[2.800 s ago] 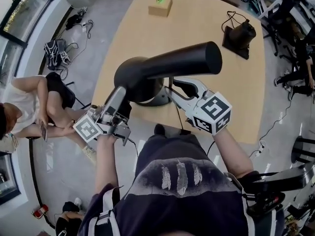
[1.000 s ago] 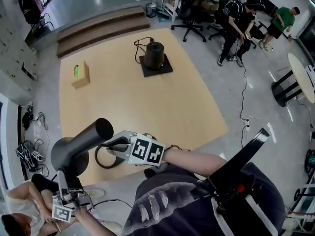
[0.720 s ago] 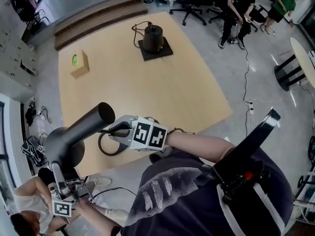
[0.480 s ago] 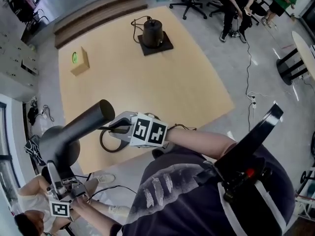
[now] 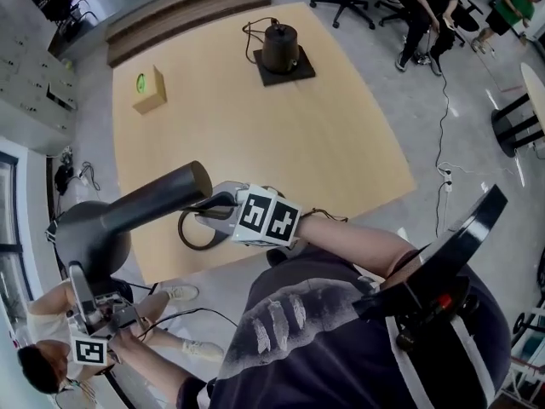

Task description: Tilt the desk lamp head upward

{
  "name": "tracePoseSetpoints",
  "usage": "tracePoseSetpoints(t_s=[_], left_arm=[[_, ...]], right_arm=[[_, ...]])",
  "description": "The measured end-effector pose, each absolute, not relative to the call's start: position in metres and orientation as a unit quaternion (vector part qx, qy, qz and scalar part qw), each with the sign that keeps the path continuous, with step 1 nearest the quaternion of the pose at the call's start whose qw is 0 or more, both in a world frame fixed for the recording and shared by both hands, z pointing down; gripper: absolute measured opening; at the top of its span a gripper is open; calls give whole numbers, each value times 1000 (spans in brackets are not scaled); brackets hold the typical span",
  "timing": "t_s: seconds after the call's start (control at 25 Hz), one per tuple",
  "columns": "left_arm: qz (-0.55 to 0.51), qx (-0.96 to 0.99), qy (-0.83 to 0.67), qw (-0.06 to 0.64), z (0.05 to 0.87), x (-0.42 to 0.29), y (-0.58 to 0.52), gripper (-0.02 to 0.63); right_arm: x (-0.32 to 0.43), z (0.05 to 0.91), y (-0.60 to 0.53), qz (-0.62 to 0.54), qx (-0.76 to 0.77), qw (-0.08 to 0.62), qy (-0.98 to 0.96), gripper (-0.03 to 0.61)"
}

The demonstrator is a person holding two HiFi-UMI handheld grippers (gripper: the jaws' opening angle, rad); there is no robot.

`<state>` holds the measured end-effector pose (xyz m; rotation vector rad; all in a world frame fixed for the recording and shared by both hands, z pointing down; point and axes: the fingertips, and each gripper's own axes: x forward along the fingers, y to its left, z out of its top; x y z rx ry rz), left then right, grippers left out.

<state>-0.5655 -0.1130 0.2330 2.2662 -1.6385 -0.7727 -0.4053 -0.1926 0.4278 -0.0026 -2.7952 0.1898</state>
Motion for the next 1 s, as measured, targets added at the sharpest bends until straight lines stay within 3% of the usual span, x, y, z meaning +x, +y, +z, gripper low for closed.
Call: tracePoseSetpoints(t_s=[0.24,1.0], left_arm=[[-223,804,-544,86,196,-548,-146,224],[-68,806,-584,-75,108,-517,-128,224]], right_arm=[[-382,416,-215,83,42,175,-980,58],[-402,418,-208,68,35,183,-980,54]])
